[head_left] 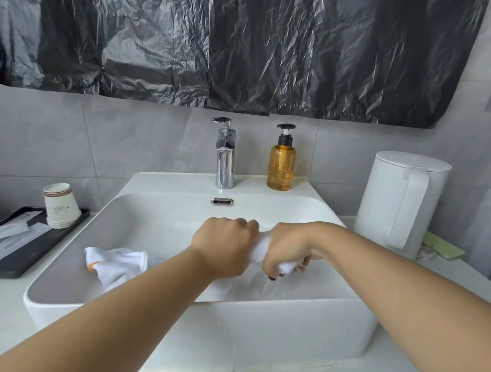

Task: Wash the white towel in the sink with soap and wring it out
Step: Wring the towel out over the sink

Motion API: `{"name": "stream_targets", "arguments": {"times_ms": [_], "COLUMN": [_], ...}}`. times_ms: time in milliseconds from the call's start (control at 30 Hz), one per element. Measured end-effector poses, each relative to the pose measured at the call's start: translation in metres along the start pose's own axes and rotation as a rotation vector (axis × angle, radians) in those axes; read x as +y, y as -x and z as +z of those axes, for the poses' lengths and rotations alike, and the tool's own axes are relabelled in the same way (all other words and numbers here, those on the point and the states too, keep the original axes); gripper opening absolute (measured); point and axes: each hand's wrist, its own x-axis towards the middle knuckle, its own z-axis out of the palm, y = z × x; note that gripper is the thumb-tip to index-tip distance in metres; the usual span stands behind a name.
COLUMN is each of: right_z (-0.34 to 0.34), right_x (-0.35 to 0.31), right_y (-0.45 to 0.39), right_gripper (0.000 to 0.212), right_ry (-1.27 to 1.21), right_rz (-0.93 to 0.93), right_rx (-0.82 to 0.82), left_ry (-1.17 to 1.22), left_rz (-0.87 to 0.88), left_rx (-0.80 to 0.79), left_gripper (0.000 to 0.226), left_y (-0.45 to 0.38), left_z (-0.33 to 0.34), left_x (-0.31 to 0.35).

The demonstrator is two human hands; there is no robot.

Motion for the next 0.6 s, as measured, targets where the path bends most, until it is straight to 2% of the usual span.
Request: {"name": "stream_targets", "arguments": {"times_ms": [33,133,167,233,300,367,467,533,600], "right_z": [0.002,0.01,0.013,0.017,0.021,0.023,0.023,0.021,0.02], "right_x": [0.002,0.01,0.012,0.014,0.019,0.025,0.032,0.037,0.037], "right_y": [0.0,-0.001,0.0,0.004,0.007,0.011,0.007,-0.005,-0.018], "right_gripper": [0.01,0.009,0.013,0.028,0.062,0.094,0.098,0.096,0.096], "right_ry": [-0.085,-0.302,-0.342,-0.445,-0.476,-0.201,0.372,0.589,0.669], "right_rz": [0.011,-0.025,-0.052,-0.125,-0.224,-0.38,-0.698,-0.869,-0.906], "right_rx": [-0.049,-0.1,-0.069,0.028,0.2,0.477,0.814,0.897,0.925], "left_ry": [-0.039,-0.028,0.026,0.198,0.488,0.824,1.297,1.442,1.496], "left_rz": [0.059,0.083,0.031,-0.17,-0.363,-0.524,-0.641,-0.568,-0.47], "left_rx": [0.076,0.104,0.109,-0.001,-0.09,-0.149,-0.181,-0.297,-0.416], "left_gripper": [0.024,0.034,0.031,0.025,0.021,0.024,0.025,0.01,0.018], "left_y": [0.001,0.001,0.001,0.003,0.003,0.001,0.001,0.005,0.01], "left_z": [0.005,0.01,0.011,0.007,0.01,0.011,0.008,0.003,0.002], "left_x": [-0.002,-0.004,-0.004,-0.005,-0.011,-0.018,-0.024,-0.028,-0.033]}}
